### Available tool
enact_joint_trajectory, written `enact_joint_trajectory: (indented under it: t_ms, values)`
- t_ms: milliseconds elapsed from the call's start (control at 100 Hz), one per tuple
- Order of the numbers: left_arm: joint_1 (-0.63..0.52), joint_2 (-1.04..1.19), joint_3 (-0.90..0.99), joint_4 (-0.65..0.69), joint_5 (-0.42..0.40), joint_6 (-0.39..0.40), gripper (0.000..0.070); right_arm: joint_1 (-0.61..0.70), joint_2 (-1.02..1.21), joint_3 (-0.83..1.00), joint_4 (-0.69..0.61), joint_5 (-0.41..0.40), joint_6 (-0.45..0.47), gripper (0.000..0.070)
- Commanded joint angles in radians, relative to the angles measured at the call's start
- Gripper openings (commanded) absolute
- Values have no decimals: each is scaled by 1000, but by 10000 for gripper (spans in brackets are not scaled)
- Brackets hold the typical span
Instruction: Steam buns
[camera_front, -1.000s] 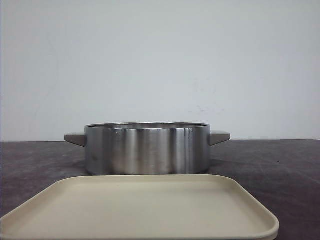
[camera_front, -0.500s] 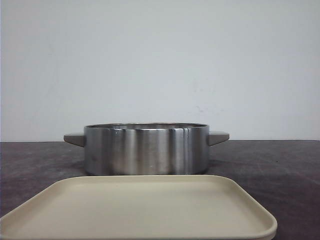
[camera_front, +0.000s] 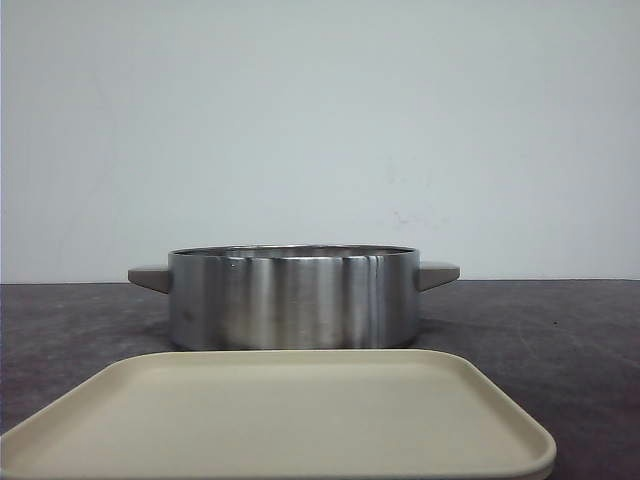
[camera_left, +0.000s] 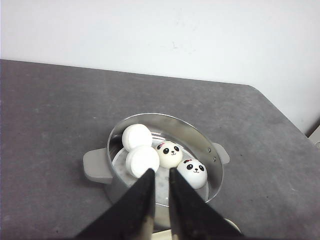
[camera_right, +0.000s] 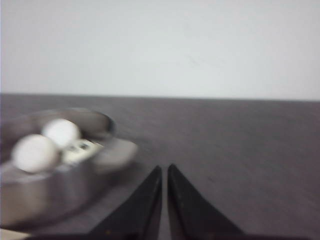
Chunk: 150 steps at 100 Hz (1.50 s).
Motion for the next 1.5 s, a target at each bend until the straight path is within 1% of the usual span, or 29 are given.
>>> enact_joint_trajectory:
  t_ms: [0,80,200,320,400,450,500,680,800,1490]
  values:
    - [-9,5,16,5,-5,-1,0,-47,-47,0,-56,-3,-56,13]
    - [-9,5,16,5,-5,-1,0,-102,-63,0,-95,-3,-89,13]
    - [-9,5,16,5,-5,-1,0,-154,-63,-5,-145,-3,-85,13]
    - [-9,5,16,5,-5,-1,0,-165,-63,-38,-139,-4,-83,13]
    - [-9,5,16,5,-5,-1,0,-165,-63,-72,-113,-35,-72,13]
    - [-9,5,16,5,-5,-1,0,-166,-63,-72,-137,-55,-72,13]
    - [-10,5,16,5,-5,0,0,-166,-63,-72,-137,-39,-84,13]
    - [-9,5,16,5,-5,-1,0,-165,-63,-72,-143,38,-84,13]
    - [-9,5,16,5,-5,-1,0,-165,-63,-72,-135,27,-83,13]
    - [-9,5,16,3,-5,0,0,-167,-63,-72,-126,31,-83,13]
